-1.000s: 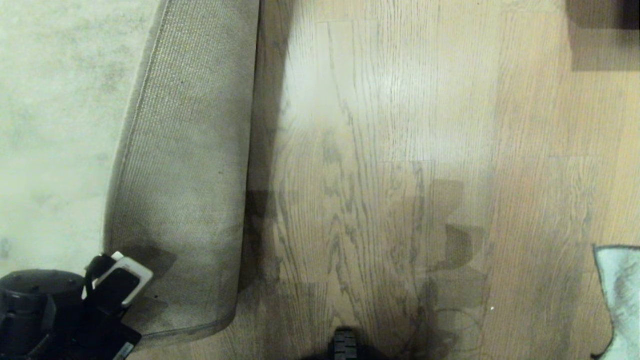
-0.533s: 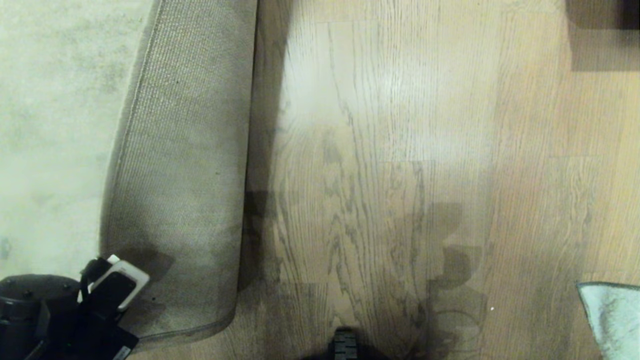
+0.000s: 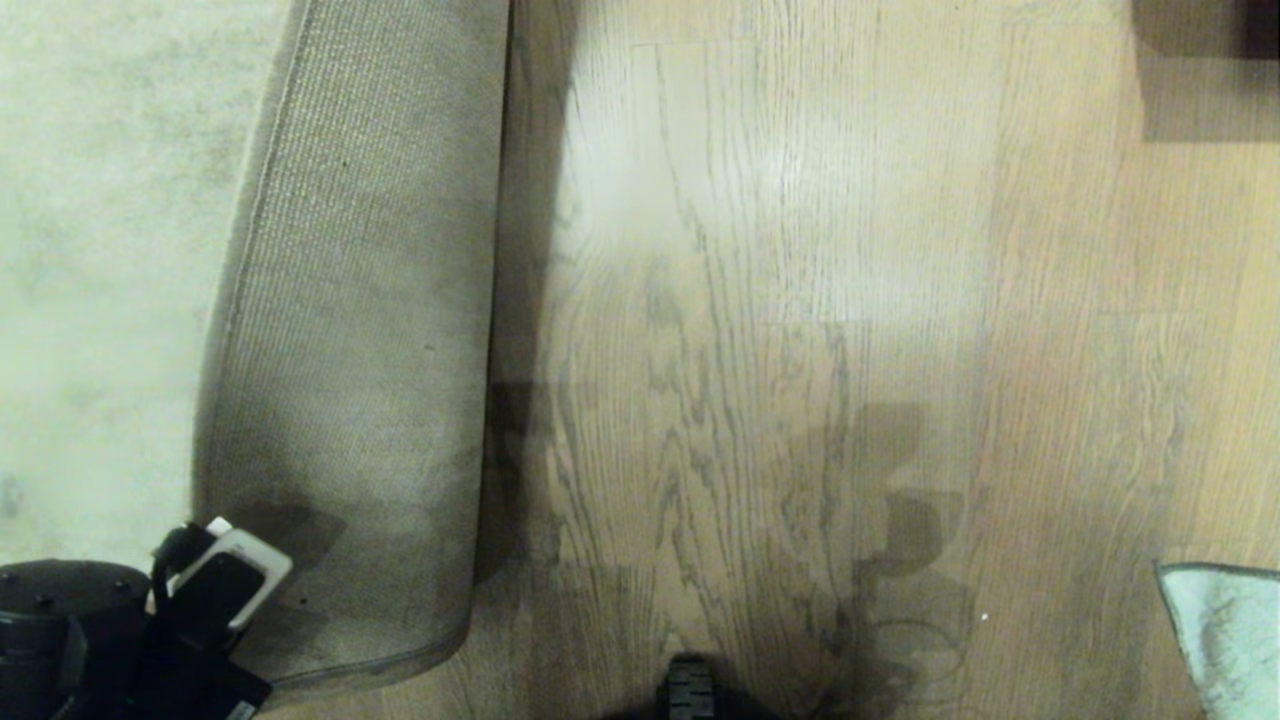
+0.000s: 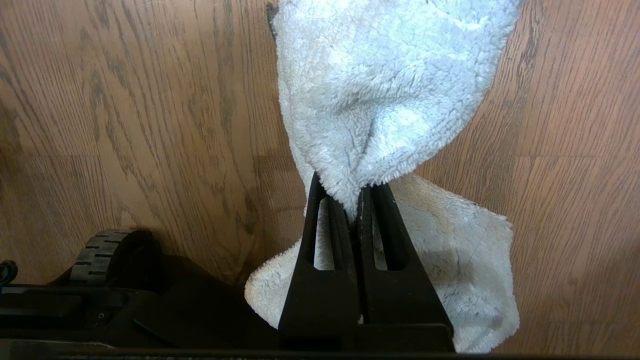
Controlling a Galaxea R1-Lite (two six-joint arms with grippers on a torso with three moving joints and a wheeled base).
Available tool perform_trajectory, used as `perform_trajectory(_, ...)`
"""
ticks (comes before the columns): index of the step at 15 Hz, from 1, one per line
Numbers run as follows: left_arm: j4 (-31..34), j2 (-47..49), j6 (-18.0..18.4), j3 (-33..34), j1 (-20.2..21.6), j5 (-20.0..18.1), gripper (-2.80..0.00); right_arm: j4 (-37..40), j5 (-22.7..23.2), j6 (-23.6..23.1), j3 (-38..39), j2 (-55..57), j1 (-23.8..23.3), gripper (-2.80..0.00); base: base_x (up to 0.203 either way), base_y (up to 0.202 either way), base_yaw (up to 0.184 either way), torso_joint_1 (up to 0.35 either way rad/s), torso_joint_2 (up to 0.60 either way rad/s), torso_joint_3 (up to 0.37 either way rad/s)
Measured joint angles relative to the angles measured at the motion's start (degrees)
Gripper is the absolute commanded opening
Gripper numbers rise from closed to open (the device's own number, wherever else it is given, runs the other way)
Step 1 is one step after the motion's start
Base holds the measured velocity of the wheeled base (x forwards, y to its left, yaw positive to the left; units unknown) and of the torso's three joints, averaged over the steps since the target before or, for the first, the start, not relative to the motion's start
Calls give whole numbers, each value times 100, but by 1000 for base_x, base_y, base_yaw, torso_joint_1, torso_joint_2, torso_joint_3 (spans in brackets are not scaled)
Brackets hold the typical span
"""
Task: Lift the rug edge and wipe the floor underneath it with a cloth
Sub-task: Lay down the carpet
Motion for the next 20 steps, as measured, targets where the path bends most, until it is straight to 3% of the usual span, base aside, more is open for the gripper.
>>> perform_trajectory(6, -4, 0, 18, 60, -58, 5, -280, 0, 1, -1, 0, -5, 0, -280, 0, 0, 0, 0, 0, 0)
perform_trajectory(15, 17, 14, 4, 152, -686, -11, -280, 0, 1, -1, 0, 0, -2, -280, 0, 0, 0, 0, 0, 0)
perform_trajectory(20, 12, 48, -16, 107, -747, -31, -280, 0, 0, 0, 0, 6, 0, -280, 0, 0, 0, 0, 0, 0)
